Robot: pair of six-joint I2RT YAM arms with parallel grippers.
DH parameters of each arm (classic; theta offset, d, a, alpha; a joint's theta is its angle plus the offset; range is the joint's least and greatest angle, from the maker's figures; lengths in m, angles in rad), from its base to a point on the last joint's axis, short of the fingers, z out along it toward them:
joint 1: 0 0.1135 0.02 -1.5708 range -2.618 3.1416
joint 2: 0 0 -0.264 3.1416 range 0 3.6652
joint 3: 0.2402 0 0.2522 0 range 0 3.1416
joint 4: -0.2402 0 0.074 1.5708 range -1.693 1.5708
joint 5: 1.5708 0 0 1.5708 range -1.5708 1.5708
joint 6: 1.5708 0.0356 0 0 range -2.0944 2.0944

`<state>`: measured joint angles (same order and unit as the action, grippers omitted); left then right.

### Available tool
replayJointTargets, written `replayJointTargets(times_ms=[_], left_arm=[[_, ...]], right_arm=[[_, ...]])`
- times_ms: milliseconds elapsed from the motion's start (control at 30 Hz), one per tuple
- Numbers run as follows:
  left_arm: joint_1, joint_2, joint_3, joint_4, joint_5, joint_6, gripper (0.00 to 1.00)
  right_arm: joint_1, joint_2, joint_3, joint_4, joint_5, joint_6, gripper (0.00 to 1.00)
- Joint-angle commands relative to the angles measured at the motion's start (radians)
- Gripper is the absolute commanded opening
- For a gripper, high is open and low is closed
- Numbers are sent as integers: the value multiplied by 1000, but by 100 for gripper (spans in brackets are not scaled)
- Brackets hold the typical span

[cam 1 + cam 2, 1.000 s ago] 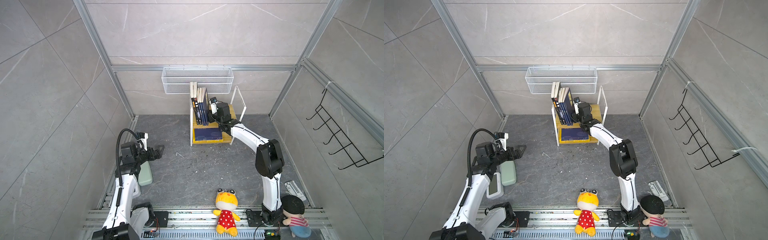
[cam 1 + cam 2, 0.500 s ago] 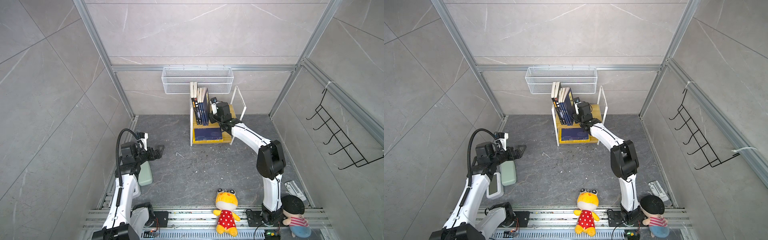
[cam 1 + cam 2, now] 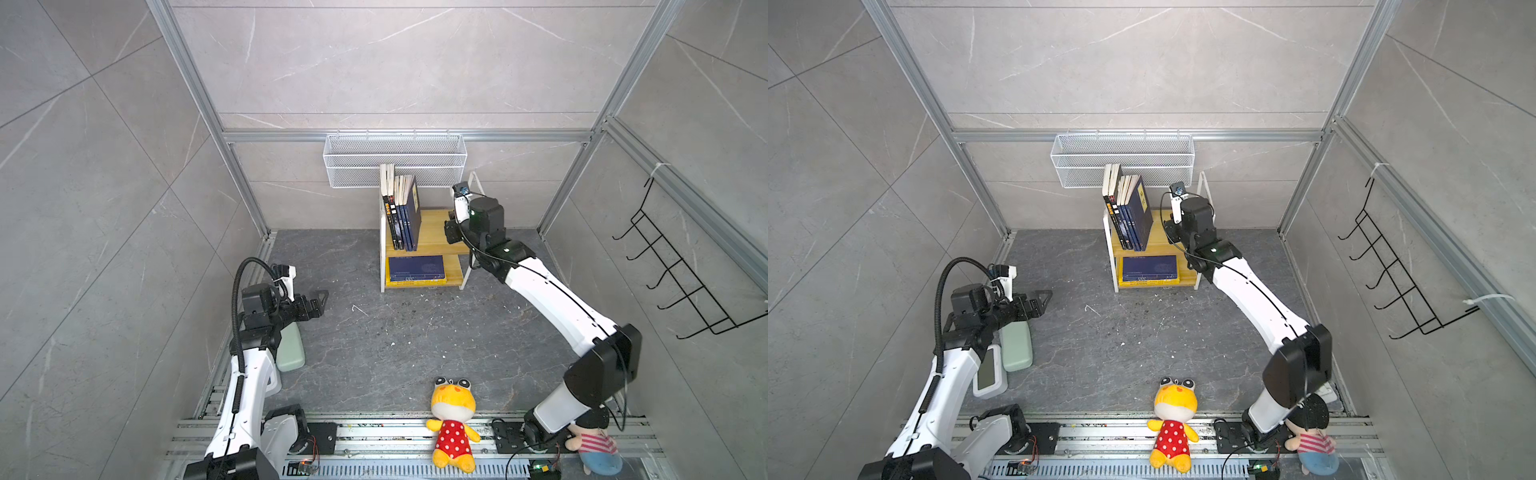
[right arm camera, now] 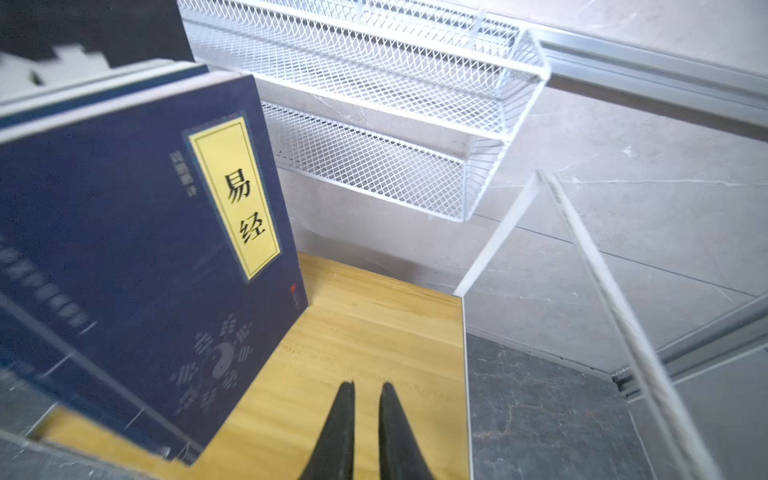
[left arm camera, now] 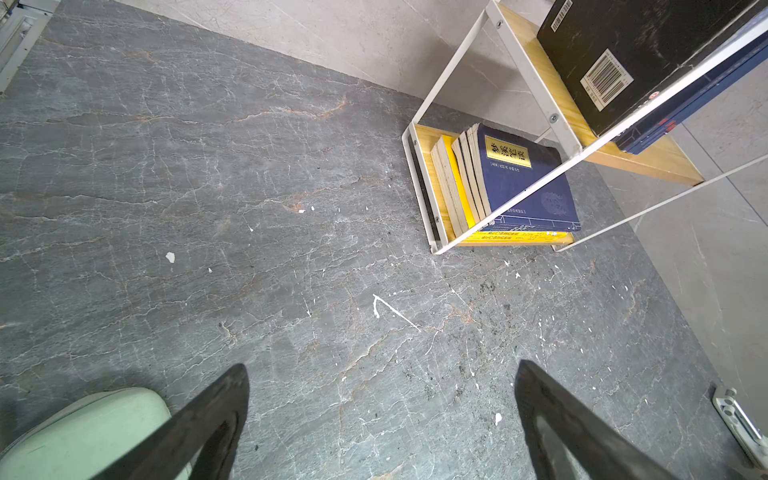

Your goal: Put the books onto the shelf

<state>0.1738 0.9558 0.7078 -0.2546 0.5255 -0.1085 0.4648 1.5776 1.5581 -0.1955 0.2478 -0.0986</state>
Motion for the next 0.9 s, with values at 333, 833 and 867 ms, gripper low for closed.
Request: replayJointTargets(times_ms=[333,833,867], left_arm=[[20,7,11,31,10,8,100],[49,36,27,20,22,7,100],[53,41,31,14,20,7,100]], right_arm=[[5,-470,-377,-158,6,116,49],[2,-726,-793,-217,137,203,100],[2,-725,-810,-216,137,219,100]])
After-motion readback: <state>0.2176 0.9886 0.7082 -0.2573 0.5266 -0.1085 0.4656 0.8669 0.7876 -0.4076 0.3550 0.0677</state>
